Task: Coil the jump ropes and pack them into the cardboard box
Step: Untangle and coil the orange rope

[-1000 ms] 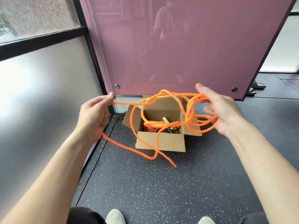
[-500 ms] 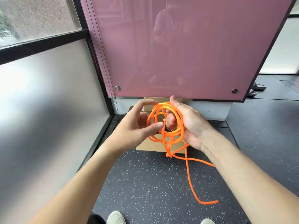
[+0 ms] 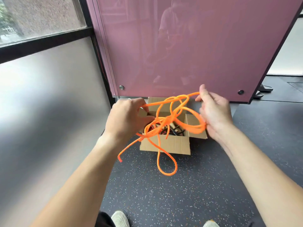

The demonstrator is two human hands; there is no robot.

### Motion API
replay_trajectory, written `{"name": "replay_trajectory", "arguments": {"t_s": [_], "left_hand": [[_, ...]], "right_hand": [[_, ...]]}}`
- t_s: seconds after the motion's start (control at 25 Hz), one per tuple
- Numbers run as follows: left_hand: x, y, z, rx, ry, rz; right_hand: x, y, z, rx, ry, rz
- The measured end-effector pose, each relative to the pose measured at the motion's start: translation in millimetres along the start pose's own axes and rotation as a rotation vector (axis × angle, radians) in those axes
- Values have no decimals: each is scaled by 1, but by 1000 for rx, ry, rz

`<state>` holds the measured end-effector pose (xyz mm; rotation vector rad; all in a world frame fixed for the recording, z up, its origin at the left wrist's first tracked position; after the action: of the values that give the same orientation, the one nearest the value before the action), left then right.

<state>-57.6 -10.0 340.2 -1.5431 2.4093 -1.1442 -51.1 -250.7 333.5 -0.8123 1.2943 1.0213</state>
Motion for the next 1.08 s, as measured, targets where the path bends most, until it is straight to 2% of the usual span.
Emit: {"name": "replay_trajectory", "arguments": {"t_s": [0.08,0.16,0.24,0.28,0.32,0.36,0.4,0.48,0.52,0.56,0.6,0.64,0.72,0.76,0.8,0.88,0.96,1.0,1.04,1.08], "left_hand": [[-16,-4,-11,45,-190,-16],[-31,-1,-17,139,-233,-112],[-39,3,-16,174,-116,-246],[-39,3,-14,195,70,-356],[-37,3,-12,213,313,-467],[-35,3,-9,234,534,-546],[-34,3,-8,247,656,-591],[-34,4,-8,260,635,-584],[-34,4,-10,267,495,-536],[-36,5,-13,271,283,-470],[-37,5,-16,282,85,-392],[-36,4,-20,301,-51,-312],[-33,1,-25,311,-163,-213],[-31,1,-26,294,-175,-215],[-29,1,-23,273,-135,-241],[-26,6,-12,221,187,-352],[-19,10,0,188,648,-514],[-14,9,5,179,804,-592],[-9,7,9,167,885,-639],[-4,5,12,157,927,-657]], "right_hand": [[-6,-3,-17,42,387,-257],[-15,-2,-31,33,578,-447],[-20,-3,-41,69,773,-535],[-17,-5,-43,108,869,-533],[-12,-8,-44,164,928,-490],[-5,-16,-46,201,887,-375],[2,-20,-46,183,743,-161],[11,-18,-36,-22,272,320],[12,-15,-33,-67,143,396],[11,-17,-34,-72,197,337],[7,-20,-38,-5,382,162],[1,-23,-45,131,617,-72],[-9,-26,-58,473,902,-503],[-11,-25,-62,543,906,-603],[-9,-27,-64,558,874,-625],[-1,-28,-59,446,853,-490],[8,-21,-46,236,915,-251],[11,-10,-35,118,982,-205],[14,2,-23,14,1014,-269],[14,15,-9,-60,998,-420]]}}
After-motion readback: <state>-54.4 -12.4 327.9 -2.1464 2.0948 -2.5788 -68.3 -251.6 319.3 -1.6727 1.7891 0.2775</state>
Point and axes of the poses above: each hand's wrist, its own y-axis away from the middle knuckle, its own z-axis out of the palm, x = y × z, the point moved 1 cm from there along -y, towards the middle knuckle, and after that the axes turned 9 degrees about z, right-handed, at the moved point
